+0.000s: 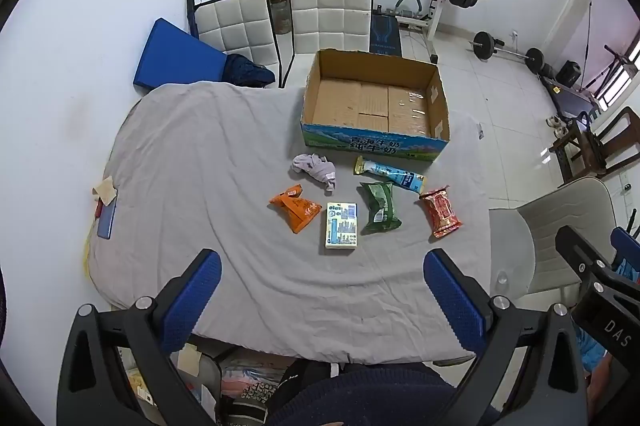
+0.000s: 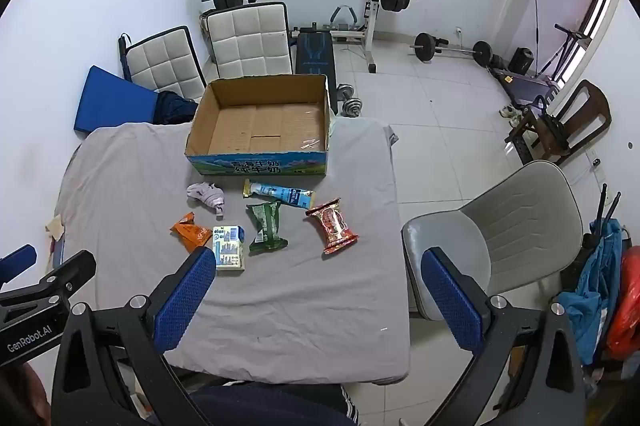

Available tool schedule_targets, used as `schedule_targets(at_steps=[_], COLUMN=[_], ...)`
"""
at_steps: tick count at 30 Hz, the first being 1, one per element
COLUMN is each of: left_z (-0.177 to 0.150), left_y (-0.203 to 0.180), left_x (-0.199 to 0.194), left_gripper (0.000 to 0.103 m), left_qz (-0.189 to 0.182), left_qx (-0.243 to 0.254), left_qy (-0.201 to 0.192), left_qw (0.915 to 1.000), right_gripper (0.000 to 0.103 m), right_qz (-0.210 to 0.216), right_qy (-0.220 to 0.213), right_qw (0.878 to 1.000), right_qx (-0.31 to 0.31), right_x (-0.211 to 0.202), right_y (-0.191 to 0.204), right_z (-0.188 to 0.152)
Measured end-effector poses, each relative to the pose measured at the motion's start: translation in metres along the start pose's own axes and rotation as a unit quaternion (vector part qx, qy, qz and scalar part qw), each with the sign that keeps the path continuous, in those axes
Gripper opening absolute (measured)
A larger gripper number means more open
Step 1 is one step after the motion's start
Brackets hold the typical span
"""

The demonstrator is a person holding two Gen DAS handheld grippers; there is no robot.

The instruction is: Organize soft objects

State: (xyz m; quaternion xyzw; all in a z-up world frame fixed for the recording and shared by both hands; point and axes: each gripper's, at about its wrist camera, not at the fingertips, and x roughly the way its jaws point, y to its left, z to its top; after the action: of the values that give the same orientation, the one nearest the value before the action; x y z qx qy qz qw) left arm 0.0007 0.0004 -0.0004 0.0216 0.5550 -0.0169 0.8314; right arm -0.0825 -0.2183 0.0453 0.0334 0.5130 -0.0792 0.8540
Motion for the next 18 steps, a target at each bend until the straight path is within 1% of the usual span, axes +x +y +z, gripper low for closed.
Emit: schedule_targets(at_steps=[12, 15, 18], left_z=[0.007, 0.005, 0.010], left_y=[0.004, 0.004, 0.005], left_x=[0.008, 0.003, 0.000], left_gripper=[0.103, 0.103, 0.103], left_qz=[-0.003, -0.001, -0.001], left_qx=[0.001, -0.002, -0.002], left_qy=[-0.002, -0.007, -0.010], left_qw=[1.0000, 1.0000, 0.9999], right_gripper=[0.103, 0.103, 0.103], right_qz=[-0.003, -0.004, -0.007], right_qy=[-0.005, -0.006, -0.007], right_qw=[1.000, 1.000, 1.000], right_qx=[-0.003, -0.006, -0.010], right_x=[0.001, 0.004, 0.001], right_y=[0.001, 0.007, 0.010], right_z=[0.001, 0.003, 0.002])
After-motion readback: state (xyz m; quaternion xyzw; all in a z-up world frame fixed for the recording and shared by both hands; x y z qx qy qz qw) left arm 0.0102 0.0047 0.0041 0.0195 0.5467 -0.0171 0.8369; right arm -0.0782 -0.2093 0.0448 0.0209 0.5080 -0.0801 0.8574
